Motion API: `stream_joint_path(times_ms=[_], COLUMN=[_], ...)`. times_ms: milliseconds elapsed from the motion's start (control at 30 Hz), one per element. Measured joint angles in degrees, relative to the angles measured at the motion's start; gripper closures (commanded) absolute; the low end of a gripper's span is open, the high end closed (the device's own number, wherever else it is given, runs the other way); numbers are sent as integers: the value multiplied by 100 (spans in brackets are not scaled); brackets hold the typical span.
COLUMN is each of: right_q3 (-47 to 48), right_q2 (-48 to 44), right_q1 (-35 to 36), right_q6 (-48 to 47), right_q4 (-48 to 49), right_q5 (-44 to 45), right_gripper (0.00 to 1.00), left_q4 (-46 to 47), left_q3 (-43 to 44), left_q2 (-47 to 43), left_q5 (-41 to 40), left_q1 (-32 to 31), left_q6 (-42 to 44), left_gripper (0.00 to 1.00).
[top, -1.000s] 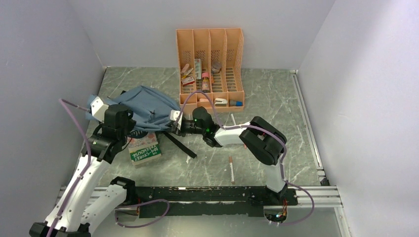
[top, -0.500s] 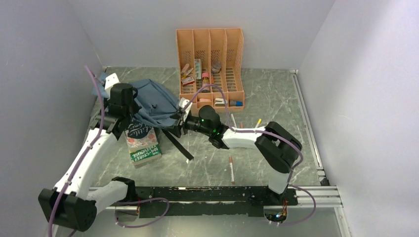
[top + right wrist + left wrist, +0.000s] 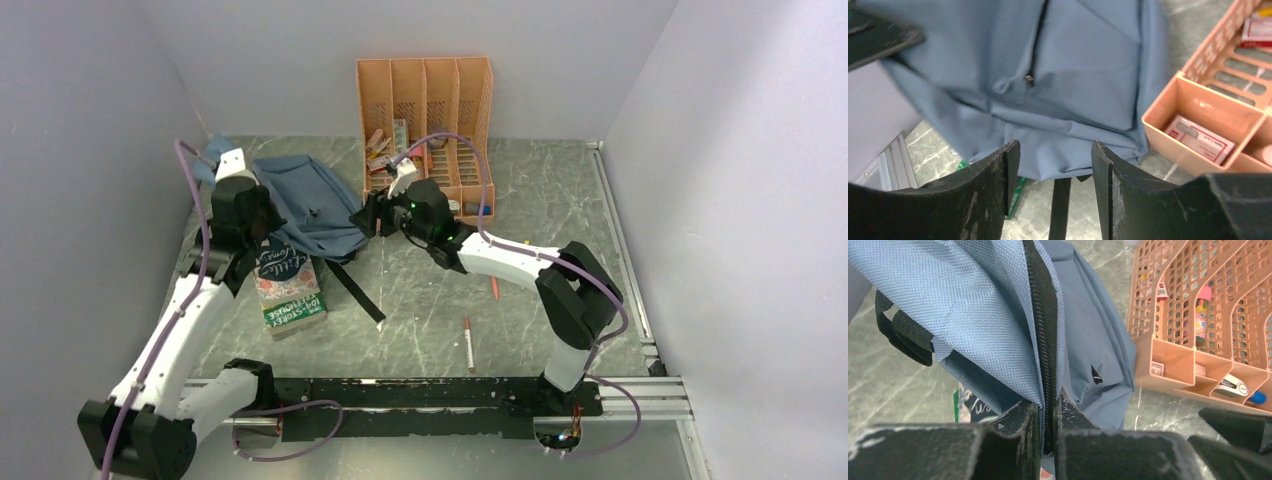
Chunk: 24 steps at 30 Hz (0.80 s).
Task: Pack the student bag
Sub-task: Pick up the student bag at the center of the board.
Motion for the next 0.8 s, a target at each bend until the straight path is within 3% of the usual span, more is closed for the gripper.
stream_joint_path(times_ms=[133, 233, 300, 567, 800], right_q3=[4, 11, 11, -7, -221], right_q2=[175, 361, 437, 468, 706], right_q1=[-166, -146, -136, -122, -70], right_q6=[407, 590, 719, 1967, 3346], right_q4=[-142, -278, -348, -605, -691], right_q5=[-37, -136, -162, -15, 20], right_gripper=[41, 39, 38, 35, 32], left_q4=[-334, -962, -1427, -3311, -3335], left_q3=[-538, -634, -625, 245, 1475], left_q2=[-654, -925, -1043, -1255, -1207], left_q5=[-212, -422, -549, -852, -1270], left_q1=[2, 0, 0, 0, 0], left_q6=[-407, -852, -1178, -2031, -1486], left_gripper=[51, 17, 8, 7, 12])
